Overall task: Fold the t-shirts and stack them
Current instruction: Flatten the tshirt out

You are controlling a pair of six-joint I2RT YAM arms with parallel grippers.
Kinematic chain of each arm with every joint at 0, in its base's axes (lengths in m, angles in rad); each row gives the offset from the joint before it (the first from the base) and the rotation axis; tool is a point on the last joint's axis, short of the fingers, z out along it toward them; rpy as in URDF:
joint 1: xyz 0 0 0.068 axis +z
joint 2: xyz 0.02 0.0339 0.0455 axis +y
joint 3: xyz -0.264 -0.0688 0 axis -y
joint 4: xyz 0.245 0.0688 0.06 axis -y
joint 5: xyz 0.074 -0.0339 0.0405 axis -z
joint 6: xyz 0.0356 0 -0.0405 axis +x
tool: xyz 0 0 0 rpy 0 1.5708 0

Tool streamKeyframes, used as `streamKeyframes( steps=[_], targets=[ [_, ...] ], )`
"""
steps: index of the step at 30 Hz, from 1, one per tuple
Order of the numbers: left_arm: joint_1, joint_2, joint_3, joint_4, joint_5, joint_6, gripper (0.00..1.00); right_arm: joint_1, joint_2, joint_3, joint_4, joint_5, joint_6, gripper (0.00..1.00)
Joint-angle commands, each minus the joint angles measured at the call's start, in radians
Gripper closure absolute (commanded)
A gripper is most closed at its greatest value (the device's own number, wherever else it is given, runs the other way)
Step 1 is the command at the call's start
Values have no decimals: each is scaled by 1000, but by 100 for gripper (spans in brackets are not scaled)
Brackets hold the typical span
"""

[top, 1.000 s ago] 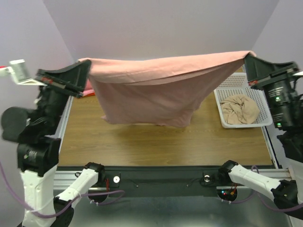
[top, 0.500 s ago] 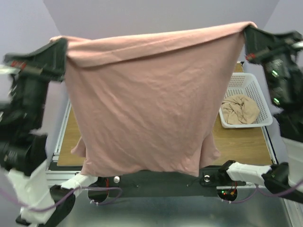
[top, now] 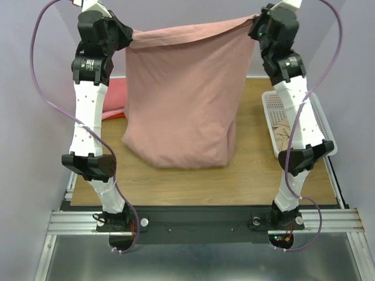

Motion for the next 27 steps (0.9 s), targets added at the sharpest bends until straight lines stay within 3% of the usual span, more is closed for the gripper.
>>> streamKeyframes(
  steps=[1,5,6,12,13,15,16,18,19,24,26,27],
  targets=[
    [7,-238,36,179,43,21,100,-69,-170,69,160,-127,23,100],
    [7,-328,-85,207,66,24,100,-75,-279,-93,165,-149,10,100],
    [7,-353,-134,218,77,24,100,-76,-310,-200,165,-145,13,100],
    [6,-574,-731,357,103,-37,100,-80,-512,-570,171,-164,37,100],
    [4,-633,-912,400,138,-58,100,-80,-549,-644,171,-149,65,100],
    [-3,-704,-1106,469,180,-127,100,-80,-664,-872,173,-97,115,100],
    [-26,-780,-1282,516,172,-175,100,-78,-701,-1016,171,-87,149,100],
    [-68,-863,-1436,537,128,-215,100,-80,-816,-1176,170,-67,212,100],
    [-135,-944,-1569,541,84,-232,100,-81,-853,-1332,167,-66,236,100],
    [-353,-1169,-1987,525,65,-415,100,-80,-1111,-1713,69,-18,452,100],
    [-410,-1238,-2060,495,82,-477,94,-80,-1198,-1769,-39,-18,494,99],
    [-468,-1279,-2116,471,94,-532,77,-80,-1218,-1799,-122,-15,534,96]
  ],
)
